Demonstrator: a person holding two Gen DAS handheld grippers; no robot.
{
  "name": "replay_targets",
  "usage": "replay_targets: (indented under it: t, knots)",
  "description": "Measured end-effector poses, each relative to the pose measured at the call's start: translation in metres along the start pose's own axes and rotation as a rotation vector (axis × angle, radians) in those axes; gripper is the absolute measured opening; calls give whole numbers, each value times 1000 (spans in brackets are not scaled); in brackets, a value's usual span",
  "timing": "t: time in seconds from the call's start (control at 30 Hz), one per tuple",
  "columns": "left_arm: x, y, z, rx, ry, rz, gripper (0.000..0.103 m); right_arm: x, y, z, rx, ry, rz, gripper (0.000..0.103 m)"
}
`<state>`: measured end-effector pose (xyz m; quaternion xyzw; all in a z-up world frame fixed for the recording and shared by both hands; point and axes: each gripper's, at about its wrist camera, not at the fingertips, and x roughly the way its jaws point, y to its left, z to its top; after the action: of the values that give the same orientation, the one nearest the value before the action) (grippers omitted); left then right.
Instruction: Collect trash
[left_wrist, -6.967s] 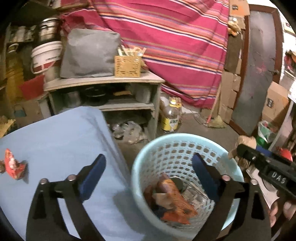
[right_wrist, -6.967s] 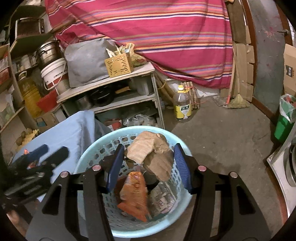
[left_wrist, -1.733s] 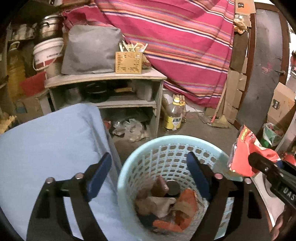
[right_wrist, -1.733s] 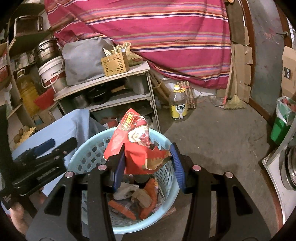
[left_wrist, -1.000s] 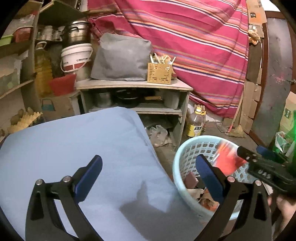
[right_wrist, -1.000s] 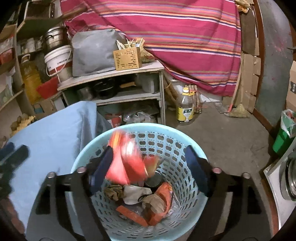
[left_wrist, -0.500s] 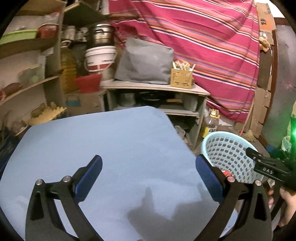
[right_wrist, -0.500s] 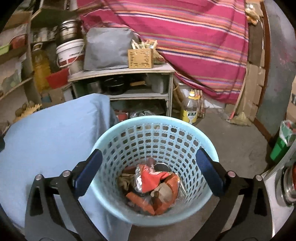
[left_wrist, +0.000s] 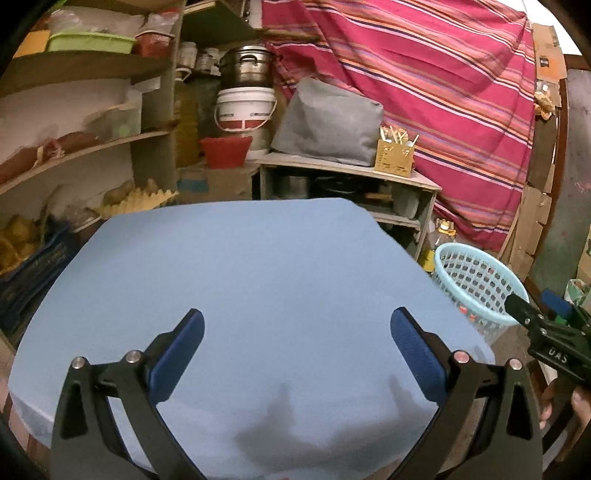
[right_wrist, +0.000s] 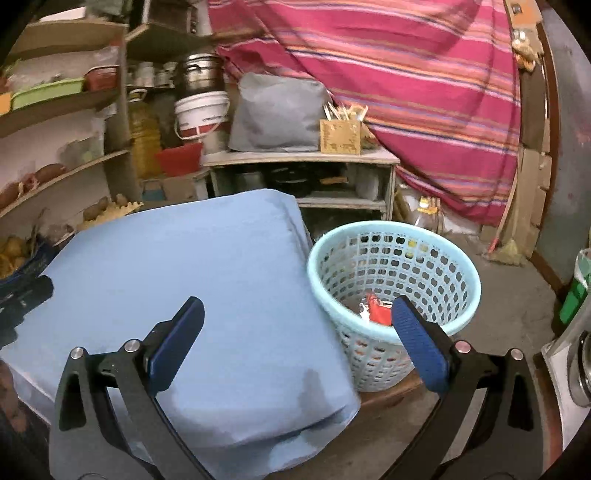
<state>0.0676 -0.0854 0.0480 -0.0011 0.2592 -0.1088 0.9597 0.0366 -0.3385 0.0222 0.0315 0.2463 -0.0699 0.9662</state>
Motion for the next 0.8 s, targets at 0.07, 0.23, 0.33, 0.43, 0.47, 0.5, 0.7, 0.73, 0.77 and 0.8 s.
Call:
replay_targets:
  t: [0.07, 0.23, 0.33, 0.43, 0.47, 0.5, 0.7, 0.73, 0.77, 0.8]
  knots:
    - [-9, 7, -10, -1, 0, 19, 99, -11, 11, -8, -23, -17, 2, 99]
    - [-23, 22, -36, 17, -37, 72, 99, -28, 38, -29, -71, -54, -7, 99]
    - [-22, 30, -50, 12, -26, 97, 99, -33, 50, -39, -85, -62, -4, 99]
    - [-22, 37, -57, -11, -21, 102, 99, -36, 61, -47, -90, -68, 5, 99]
    - [-23, 39, -59, -16, -29, 108, 99, -35, 63, -48, -92, -66, 13, 99]
    - [-24, 40, -60, -14, -39, 116, 99, -35, 66, -49, -94, -66, 19, 99]
    - [-25, 45, -65, 2, -67, 149, 99, -35, 77, -54, -88, -86, 36, 99]
    - [-25, 47, -65, 1, -66, 149, 99, -35, 79, -56, -87, -90, 35, 99]
    - [-24, 47, -65, 0, -65, 149, 99, -34, 80, -57, -89, -91, 37, 99]
    - [-24, 48, -65, -2, -67, 149, 99, -34, 79, -57, -91, -92, 38, 99]
